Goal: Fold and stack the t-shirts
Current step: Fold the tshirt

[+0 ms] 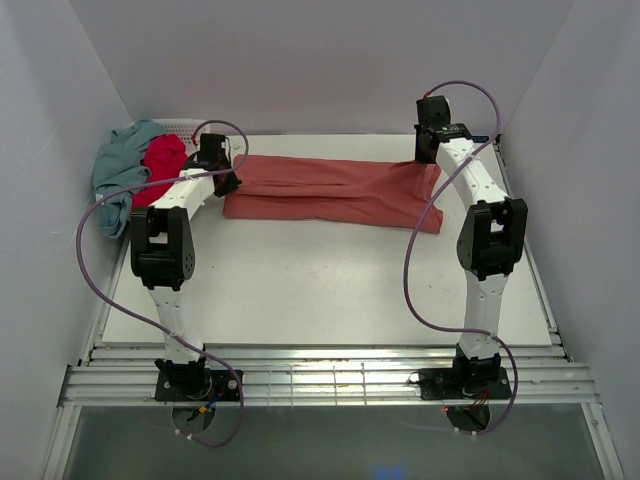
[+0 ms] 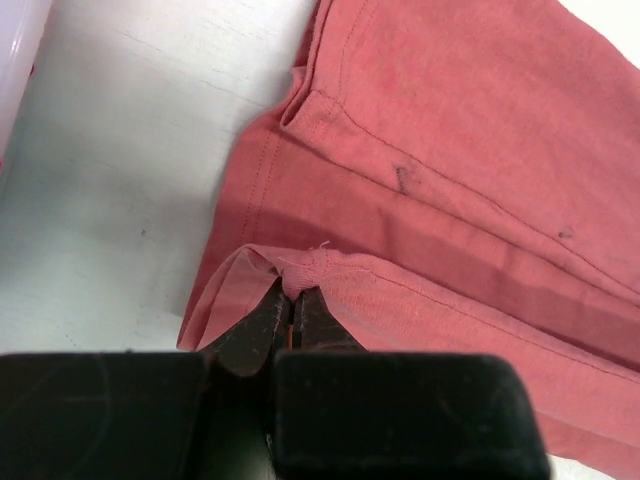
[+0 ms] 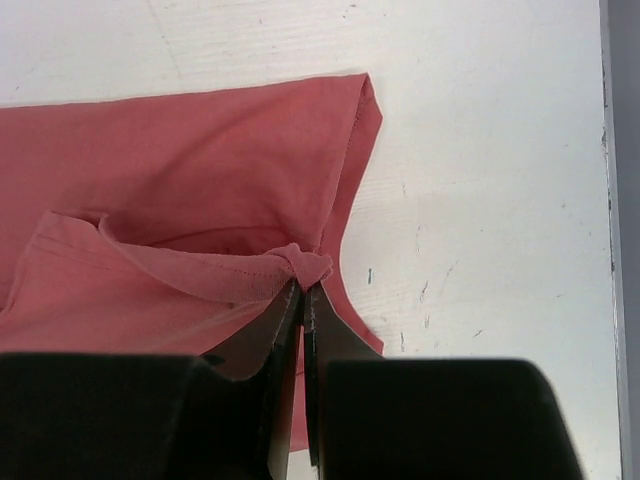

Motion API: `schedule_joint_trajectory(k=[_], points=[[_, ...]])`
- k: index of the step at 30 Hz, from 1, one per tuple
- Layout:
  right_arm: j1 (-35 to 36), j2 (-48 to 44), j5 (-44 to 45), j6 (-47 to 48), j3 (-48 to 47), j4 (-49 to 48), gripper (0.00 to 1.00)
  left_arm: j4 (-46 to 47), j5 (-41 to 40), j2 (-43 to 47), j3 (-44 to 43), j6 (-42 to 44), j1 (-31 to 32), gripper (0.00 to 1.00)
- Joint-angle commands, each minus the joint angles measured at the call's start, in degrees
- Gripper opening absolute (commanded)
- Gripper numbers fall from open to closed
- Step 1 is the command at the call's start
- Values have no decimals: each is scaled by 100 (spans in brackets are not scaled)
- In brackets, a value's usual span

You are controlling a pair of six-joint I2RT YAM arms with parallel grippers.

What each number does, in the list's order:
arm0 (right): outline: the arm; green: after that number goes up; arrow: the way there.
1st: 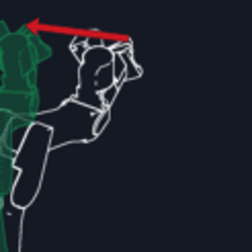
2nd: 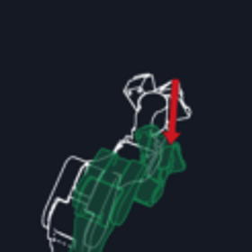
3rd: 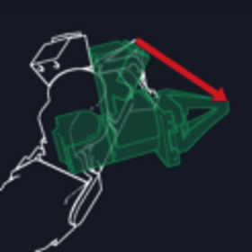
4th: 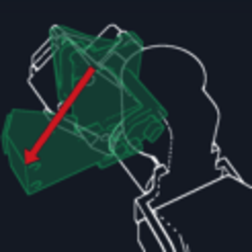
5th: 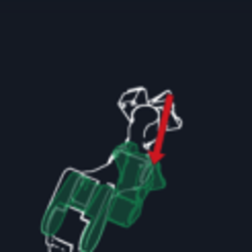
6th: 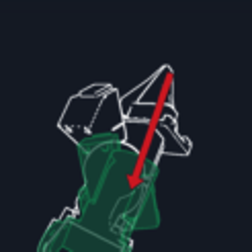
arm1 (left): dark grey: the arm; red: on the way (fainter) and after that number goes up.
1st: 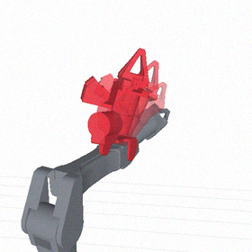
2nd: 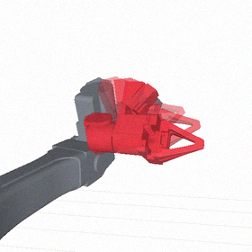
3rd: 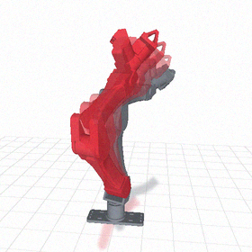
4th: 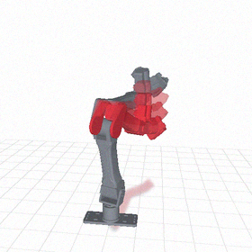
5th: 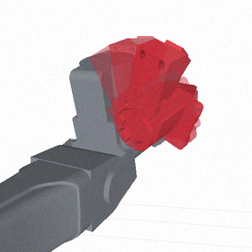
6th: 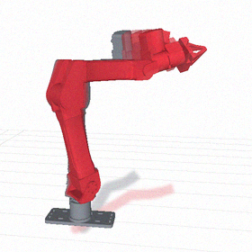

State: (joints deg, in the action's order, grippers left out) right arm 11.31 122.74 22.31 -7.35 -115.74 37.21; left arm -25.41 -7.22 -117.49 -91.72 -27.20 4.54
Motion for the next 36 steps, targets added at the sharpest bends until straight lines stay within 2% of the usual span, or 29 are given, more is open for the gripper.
schedule_joint_trajectory(k=[1, 6, 9, 10, 12, 13, 16, 17, 18, 19, 21, 24, 26, 30, 32, 35, 36], points=[[-68, -180, 19, 50, -186, -293, 8, 141, -16, 218, -74, 31, -84, 0], [-120, 65, -59, 59, -308, -293, 8, 98, 142, -27, -197, 83, -128, 0], [-147, 320, -130, 50, -361, -302, 8, 202, 186, -177, -232, 75, -128, 5], [-147, 391, -139, 41, -379, -311, 8, 290, 178, -282, -223, 101, -137, 18], [-164, 627, -139, 32, -396, -372, 8, 544, 116, -423, -267, 215, -155, 27], [-173, 707, -86, 41, -388, -399, 8, 572, 64, -615, -337, 250, -163, 42], [-199, 1076, 19, 85, -440, -434, 12, 546, -375, -845, -697, 268, -190, 70], [-217, 1173, 98, 111, -458, -417, 17, 546, -515, -915, -767, 277, -190, 85], [-226, 1304, 168, 138, -484, -408, 31, 511, -795, -933, -846, 268, -207, 90], [-235, 1358, 334, 155, -502, -347, 36, 476, -911, -933, -1021, 251, -216, 92], [-243, 1367, 546, 199, -493, -241, 51, 397, -1105, -829, -1180, 154, -216, 94], [-243, 939, 731, 269, -204, -398, 58, 405, -1080, -522, -1295, 5, -155, 97], [-235, 648, 618, 287, 174, -678, 60, 457, -983, -345, -1234, -75, -24, 97], [-147, -65, 266, 252, 543, -882, 68, 703, -983, -11, -1032, 92, 854, 95], [-33, -336, 222, 243, 754, -891, 68, 783, -747, 7, -953, 136, 1310, 90], [125, -749, 91, 173, 1253, -987, 66, 879, -177, -45, -804, -56, 1654, 72], [161, -838, -136, 138, 1386, -1057, 60, 967, -70, -72, -742, -101, 1708, 65]])
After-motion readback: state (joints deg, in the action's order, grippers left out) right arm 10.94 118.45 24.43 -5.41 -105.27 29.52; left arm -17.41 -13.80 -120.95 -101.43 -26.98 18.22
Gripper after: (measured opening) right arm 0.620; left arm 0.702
